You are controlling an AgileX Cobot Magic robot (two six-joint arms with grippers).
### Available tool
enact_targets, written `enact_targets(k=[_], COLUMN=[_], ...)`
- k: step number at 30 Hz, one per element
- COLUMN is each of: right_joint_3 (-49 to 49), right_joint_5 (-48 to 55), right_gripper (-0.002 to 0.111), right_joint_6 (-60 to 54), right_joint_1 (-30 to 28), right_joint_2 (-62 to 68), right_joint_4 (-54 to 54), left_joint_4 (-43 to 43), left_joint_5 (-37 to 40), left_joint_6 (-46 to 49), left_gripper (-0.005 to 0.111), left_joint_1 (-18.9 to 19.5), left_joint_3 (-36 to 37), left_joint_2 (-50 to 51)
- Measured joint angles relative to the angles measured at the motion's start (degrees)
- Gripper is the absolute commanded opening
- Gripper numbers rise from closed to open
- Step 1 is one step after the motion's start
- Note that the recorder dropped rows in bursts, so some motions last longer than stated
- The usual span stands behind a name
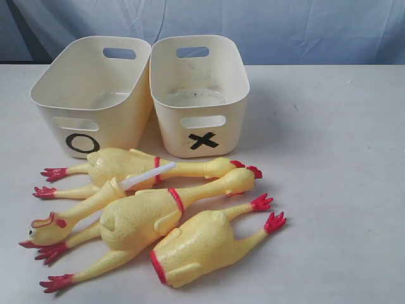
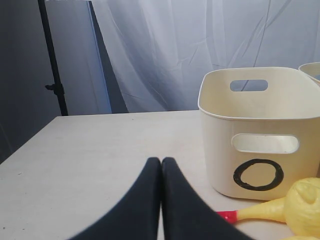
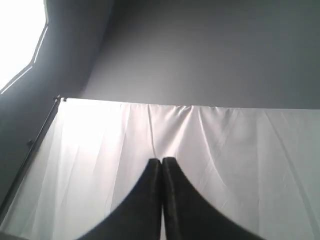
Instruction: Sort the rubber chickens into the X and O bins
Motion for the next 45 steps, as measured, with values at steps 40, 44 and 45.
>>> enact_targets(k=[40, 44, 45], right_joint_3=[-24.4, -24.4, -24.4], right_joint_5=[67.6, 52.2, 45.0], right_gripper=[-0.001, -0.001, -0.001], right_joint_6=[18.0, -19.4, -29.4], right_joint_1=[8.2, 15.5, 21.4], right_joint_2=[74.9, 73.6, 73.3], right_joint_4=[-14.0, 25.7, 39.6], left_joint_4=[0.0, 0.0, 0.0], left_joint_5=[-0.1, -0.1, -0.1], left_joint_6=[0.0, 0.0, 0.0], left_gripper=[0.000, 0.000, 0.000], left_joint_1=[0.0, 0.0, 0.0], left_joint_3=[0.0, 0.0, 0.0], left_joint_2=[0.0, 0.0, 0.0])
